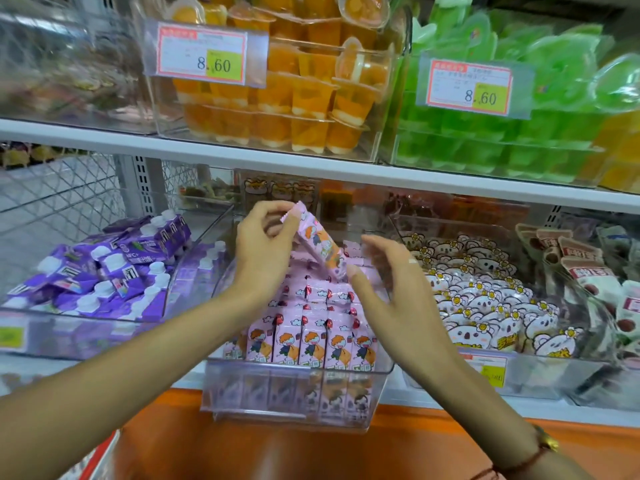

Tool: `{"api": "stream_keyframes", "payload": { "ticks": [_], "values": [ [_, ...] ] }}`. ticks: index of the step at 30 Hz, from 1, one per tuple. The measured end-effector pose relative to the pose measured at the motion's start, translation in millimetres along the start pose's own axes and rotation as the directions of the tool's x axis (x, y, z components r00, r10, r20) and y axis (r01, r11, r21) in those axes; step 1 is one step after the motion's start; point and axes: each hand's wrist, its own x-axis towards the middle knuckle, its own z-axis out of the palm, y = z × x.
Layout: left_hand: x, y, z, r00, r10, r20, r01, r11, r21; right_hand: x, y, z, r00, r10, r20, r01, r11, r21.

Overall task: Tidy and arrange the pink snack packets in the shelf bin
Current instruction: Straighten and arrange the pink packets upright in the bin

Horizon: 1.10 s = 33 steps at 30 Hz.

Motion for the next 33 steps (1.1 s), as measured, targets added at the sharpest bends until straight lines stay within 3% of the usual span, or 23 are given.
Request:
{"api": "stream_keyframes", "payload": {
  "ticks": [4,8,12,17,21,28,31,33],
  "values": [
    [-34,21,-19,0.998,-0.004,0.058,0.006,0.999,-0.044,-2,-15,13,0.976,0.041,0.216,-0.063,0.994,0.095],
    [-50,26,-28,0.984,-0.073,0.164,0.092,0.989,-0.112,1,-19,23,0.960,0.056,0.273,-0.118,0.968,0.219],
    [-53,18,-34,0.965,-0.029,0.260,0.034,0.999,-0.016,6,-18,25,0.902,0.264,0.342,-0.422,0.705,0.569],
    [-61,9,-32,0.920,-0.032,0.391,-0.040,0.984,0.174,6,-18,24,0.889,0.293,0.352,-0.458,0.545,0.703],
    [-62,6,-29,0.920,0.059,0.387,-0.184,0.938,0.294,4,-18,25,0.901,0.300,0.314,-0.432,0.544,0.719],
    [-56,5,-33,0.920,0.076,0.385,-0.187,0.948,0.258,10,-10,19,0.890,0.350,0.292,-0.450,0.566,0.691],
    [-55,3,-35,0.898,0.078,0.432,-0.205,0.945,0.255,8,-12,21,0.910,0.280,0.306,-0.415,0.643,0.644],
    [-56,2,-36,0.890,0.080,0.448,-0.222,0.936,0.272,7,-13,23,0.935,0.276,0.221,-0.353,0.697,0.624]
  ]
}}
